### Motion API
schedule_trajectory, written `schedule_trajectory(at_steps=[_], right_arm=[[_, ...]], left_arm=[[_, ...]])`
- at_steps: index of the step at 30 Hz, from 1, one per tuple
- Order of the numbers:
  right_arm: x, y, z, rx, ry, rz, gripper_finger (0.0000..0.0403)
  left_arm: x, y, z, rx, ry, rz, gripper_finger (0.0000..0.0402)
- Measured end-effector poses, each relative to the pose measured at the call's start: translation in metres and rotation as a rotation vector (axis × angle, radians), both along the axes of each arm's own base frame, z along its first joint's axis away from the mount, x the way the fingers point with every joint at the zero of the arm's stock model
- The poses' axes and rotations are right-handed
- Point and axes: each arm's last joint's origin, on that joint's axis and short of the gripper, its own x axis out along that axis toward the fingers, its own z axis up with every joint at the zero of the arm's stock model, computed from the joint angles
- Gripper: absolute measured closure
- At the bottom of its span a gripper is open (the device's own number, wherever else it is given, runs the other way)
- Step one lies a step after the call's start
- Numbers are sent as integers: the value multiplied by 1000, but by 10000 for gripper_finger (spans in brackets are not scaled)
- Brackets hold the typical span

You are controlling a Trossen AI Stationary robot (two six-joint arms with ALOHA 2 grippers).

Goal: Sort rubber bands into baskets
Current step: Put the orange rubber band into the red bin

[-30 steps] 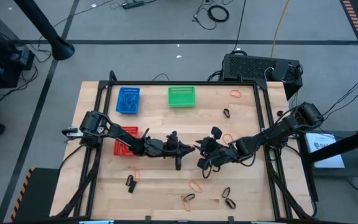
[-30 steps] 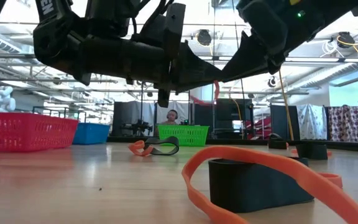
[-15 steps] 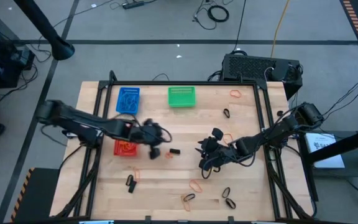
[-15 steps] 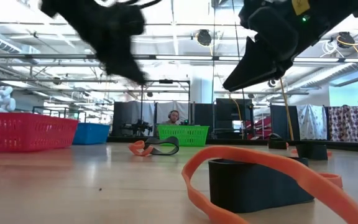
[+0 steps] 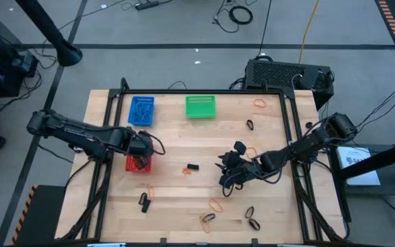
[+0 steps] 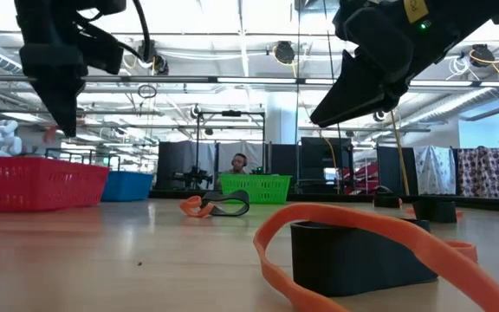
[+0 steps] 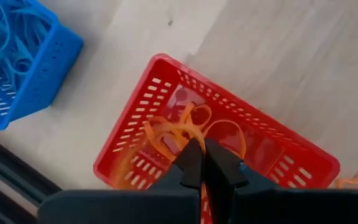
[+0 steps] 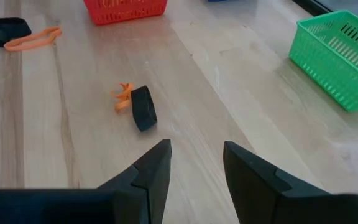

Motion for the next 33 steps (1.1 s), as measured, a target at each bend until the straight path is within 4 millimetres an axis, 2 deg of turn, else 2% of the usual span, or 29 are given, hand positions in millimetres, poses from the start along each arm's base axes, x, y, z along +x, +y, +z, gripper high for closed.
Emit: schedule_trajectory(at_steps=[13, 24, 33], right_arm=[[0, 0, 0, -43, 23, 25, 261], [0, -1, 0, -58, 19, 11, 261], [-1, -2, -1, -71, 27, 7, 261]], left_arm=[[-5, -1, -13, -36, 46, -6, 390], [-3, -3, -13, -76, 23, -17, 300], [-3, -3, -13, -76, 23, -16, 287]])
